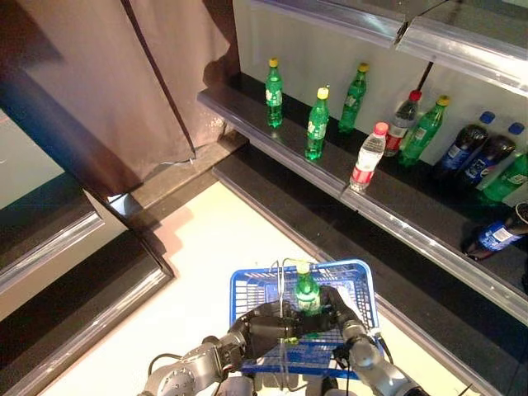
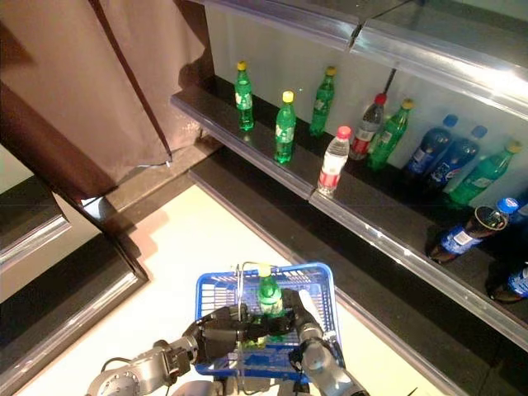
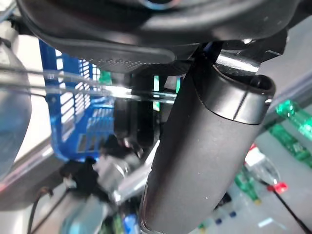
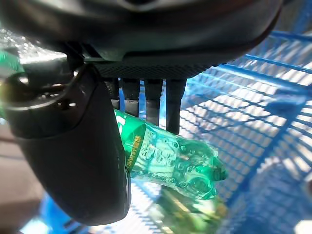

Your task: Pick up the drink and place into the basket.

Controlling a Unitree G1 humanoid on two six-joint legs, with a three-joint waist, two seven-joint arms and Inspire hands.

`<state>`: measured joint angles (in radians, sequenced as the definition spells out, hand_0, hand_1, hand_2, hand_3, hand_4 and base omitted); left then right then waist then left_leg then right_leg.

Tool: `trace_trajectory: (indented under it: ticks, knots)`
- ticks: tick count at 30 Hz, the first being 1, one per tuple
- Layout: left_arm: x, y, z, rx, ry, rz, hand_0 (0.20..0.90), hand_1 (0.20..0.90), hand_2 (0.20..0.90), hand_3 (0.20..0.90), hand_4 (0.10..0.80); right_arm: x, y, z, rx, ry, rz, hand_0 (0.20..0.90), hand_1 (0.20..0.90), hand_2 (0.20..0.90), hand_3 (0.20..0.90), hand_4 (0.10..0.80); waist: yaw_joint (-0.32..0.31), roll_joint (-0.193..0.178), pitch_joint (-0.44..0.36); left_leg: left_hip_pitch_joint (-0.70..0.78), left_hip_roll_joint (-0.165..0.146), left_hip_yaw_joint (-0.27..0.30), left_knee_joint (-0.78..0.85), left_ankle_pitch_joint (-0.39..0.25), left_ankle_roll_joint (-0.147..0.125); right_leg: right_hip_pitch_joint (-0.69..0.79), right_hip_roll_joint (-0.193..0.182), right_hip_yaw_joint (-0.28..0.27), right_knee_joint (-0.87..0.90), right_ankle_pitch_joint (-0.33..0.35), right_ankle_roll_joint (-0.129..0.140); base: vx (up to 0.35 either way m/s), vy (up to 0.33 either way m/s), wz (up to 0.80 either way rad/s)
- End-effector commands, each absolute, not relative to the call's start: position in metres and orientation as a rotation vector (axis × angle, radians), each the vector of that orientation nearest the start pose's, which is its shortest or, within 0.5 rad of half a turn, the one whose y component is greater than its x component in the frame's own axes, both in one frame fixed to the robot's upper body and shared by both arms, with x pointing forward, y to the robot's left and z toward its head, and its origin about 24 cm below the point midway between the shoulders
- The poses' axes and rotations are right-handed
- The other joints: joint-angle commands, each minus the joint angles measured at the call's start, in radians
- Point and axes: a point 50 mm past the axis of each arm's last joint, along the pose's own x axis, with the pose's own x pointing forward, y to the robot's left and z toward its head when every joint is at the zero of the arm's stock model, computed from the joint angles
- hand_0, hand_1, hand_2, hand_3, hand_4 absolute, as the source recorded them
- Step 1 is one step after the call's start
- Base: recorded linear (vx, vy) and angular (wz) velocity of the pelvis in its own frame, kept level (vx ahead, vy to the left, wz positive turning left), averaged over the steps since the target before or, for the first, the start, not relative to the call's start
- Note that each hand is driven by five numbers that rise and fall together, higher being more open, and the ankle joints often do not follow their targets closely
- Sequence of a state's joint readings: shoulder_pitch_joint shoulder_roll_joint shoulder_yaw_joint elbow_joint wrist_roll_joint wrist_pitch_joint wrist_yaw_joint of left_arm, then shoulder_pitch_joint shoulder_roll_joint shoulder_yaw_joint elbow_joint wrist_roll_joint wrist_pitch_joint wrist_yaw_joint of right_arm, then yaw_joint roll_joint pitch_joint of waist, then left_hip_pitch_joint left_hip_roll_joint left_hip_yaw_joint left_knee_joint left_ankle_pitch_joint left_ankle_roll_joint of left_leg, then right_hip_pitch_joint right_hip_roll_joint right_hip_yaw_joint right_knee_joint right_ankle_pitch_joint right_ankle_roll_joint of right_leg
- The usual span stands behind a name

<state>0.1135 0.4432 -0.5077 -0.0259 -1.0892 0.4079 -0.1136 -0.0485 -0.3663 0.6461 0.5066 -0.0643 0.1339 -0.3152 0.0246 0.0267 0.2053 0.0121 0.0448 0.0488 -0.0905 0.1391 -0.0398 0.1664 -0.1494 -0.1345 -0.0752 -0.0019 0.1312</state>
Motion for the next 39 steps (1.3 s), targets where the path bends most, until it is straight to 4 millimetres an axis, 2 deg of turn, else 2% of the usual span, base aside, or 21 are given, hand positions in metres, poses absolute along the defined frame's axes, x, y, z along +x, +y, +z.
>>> trace_trajectory:
  ticks: [1,7,12,16,23,29,39]
  knots:
    - [0.200,0.047,0.077,-0.912,0.302,-1.050,0.300,0.300,0.300,0.200,0.100,0.232,-0.141,-0.066,-0.905,0.396,0.338,0.300,0.300,0.300,0.200,0.100,0.041,-0.003,-0.084,0.043,0.010,0.036,0.023,-0.086,0.014,-0.092,-0.033,-0.015,0.056,0.063,-0.031,0.008,-0.013,0.03]
    - [0.200,0.046,0.079,-0.905,0.311,-1.056,0.300,0.300,0.300,0.200,0.100,0.229,-0.157,-0.081,-1.124,0.519,0.415,0.300,0.300,0.300,0.200,0.100,0.059,-0.010,-0.079,0.035,0.012,0.027,0.024,-0.082,0.014,-0.094,-0.036,-0.020,0.060,0.064,-0.031,0.004,-0.006,0.01]
    - [0.200,0.046,0.082,-0.894,0.312,-1.063,0.300,0.300,0.300,0.200,0.100,0.212,-0.182,-0.100,-1.289,0.744,0.450,0.300,0.300,0.300,0.200,0.100,0.068,-0.012,-0.073,0.033,0.017,0.023,0.024,-0.079,0.012,-0.098,-0.038,-0.020,0.065,0.064,-0.029,0.007,-0.014,0.04]
    - [0.196,0.037,0.085,-0.909,0.355,-1.120,0.300,0.300,0.300,0.200,0.100,0.213,-0.194,-0.105,-1.363,0.861,0.428,0.300,0.300,0.300,0.200,0.100,0.079,-0.011,-0.067,0.030,0.018,0.014,0.025,-0.074,0.008,-0.096,-0.037,-0.021,0.063,0.067,-0.031,0.001,-0.006,0.01]
    - [0.184,0.006,0.094,-0.947,0.433,-1.262,0.300,0.300,0.300,0.200,0.100,0.227,-0.198,-0.106,-1.401,1.067,0.407,0.300,0.300,0.300,0.200,0.100,0.096,0.003,-0.065,0.027,0.017,0.000,0.025,-0.067,0.006,-0.096,-0.037,-0.025,0.067,0.068,-0.039,0.013,0.003,0.06]
    - [0.172,-0.016,0.096,-1.019,0.500,-1.339,0.300,0.300,0.300,0.200,0.100,0.230,-0.193,-0.107,-1.390,1.107,0.378,0.300,0.300,0.300,0.200,0.100,0.101,0.018,-0.075,0.029,0.010,-0.009,0.024,-0.067,0.010,-0.094,-0.041,-0.029,0.072,0.067,-0.039,0.043,0.037,0.01]
    - [0.163,-0.023,0.100,-1.081,0.544,-1.364,0.300,0.300,0.300,0.200,0.100,0.218,-0.201,-0.113,-1.371,1.166,0.350,0.300,0.300,0.300,0.200,0.100,0.089,0.032,-0.074,0.026,-0.001,-0.006,0.022,-0.071,0.016,-0.106,-0.052,-0.024,0.076,0.074,-0.029,0.013,0.038,0.05]
